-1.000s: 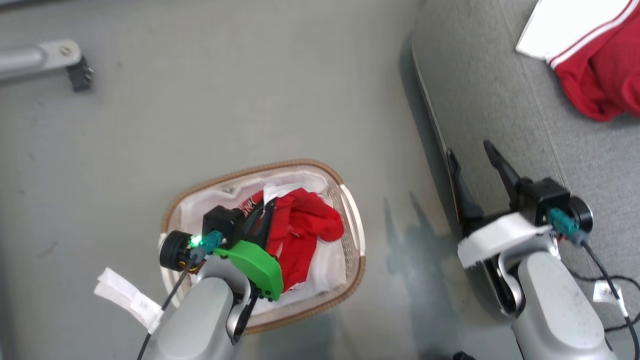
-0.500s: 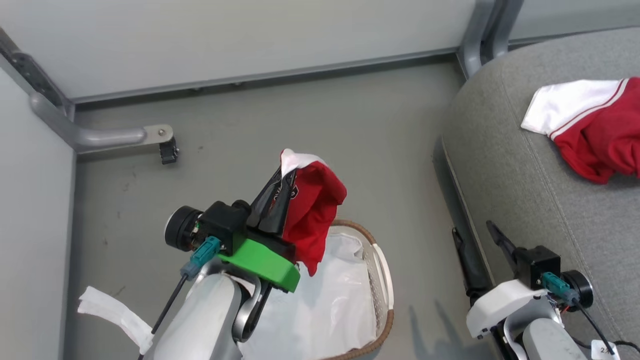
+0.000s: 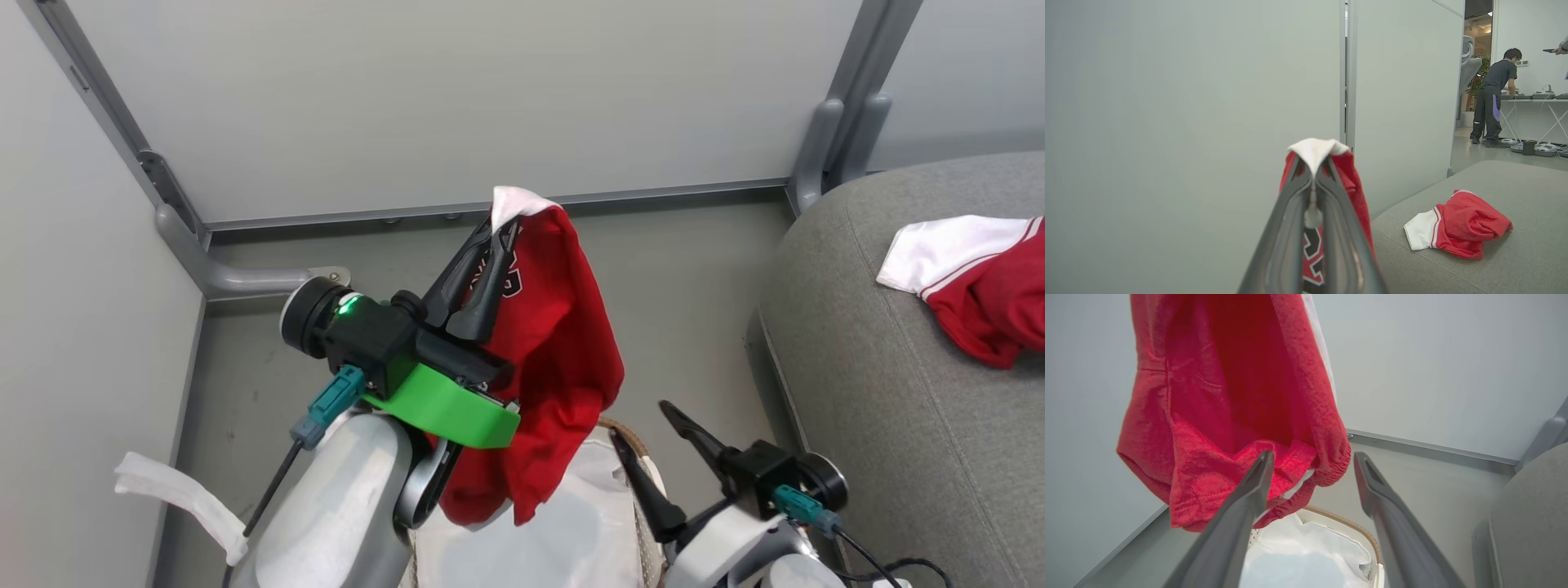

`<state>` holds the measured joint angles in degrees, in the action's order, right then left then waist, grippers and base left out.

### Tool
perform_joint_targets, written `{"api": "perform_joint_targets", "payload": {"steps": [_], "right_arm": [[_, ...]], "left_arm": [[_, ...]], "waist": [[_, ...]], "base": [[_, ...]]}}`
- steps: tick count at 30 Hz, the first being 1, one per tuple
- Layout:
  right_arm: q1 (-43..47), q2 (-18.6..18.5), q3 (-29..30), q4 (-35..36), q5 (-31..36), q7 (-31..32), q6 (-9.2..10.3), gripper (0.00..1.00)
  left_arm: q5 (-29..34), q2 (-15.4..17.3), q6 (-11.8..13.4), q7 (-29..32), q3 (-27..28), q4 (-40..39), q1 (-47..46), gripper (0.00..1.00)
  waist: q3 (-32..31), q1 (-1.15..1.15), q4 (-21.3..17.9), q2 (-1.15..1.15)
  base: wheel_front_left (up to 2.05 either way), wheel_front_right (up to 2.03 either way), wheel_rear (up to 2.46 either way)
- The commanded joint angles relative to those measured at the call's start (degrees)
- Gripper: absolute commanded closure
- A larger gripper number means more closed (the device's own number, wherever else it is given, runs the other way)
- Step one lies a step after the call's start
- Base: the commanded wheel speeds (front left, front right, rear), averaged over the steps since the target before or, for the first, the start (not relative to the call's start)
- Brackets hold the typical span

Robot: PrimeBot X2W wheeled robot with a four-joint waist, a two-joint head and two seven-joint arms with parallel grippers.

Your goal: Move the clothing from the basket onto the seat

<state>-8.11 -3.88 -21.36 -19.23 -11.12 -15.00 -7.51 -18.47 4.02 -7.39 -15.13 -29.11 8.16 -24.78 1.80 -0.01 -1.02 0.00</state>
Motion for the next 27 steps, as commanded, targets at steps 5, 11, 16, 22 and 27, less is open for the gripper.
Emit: {"api": "perform_joint_targets", "payload": {"steps": [5,11,16,22,27], "right_arm": [[-4.74,-0.74,-9.15,3.27,-4.38,-0.26,0.04,0.00],[-10.40,-1.13,-15.86,1.79,-7.39,-0.26,0.04,0.00],[-13.27,-0.45,-14.37,-0.99,-6.26,-0.27,0.04,0.00],[-13.85,0.69,-10.97,-3.34,-4.07,-0.26,0.04,0.63],[-13.14,0.81,-11.70,-2.29,-5.56,-0.26,0.04,1.00]], "left_arm": [[-0.92,-0.54,-0.12,-0.02,-1.87,-1.02,-0.95,1.00],[-2.54,-0.91,-0.12,-0.02,-4.93,-1.07,-1.26,1.00],[-4.24,-1.05,-0.12,-0.02,-7.47,-0.98,-1.27,1.00],[-6.22,-1.07,-0.12,-0.02,-10.43,-1.11,-0.78,1.00],[-6.89,-1.08,-0.06,-0.02,-10.94,-0.75,-0.32,1.00]], "waist": [[-0.71,0.01,2.14,0.00],[-0.59,0.01,4.27,0.00],[-0.94,0.01,6.07,0.00],[-1.32,0.01,7.51,0.00],[-1.30,0.01,7.65,0.00]], "base": [[0.00,0.00,0.00],[0.00,0.00,0.00],[0.00,0.00,0.00],[0.00,0.00,0.00],[0.00,0.00,0.00]]}}
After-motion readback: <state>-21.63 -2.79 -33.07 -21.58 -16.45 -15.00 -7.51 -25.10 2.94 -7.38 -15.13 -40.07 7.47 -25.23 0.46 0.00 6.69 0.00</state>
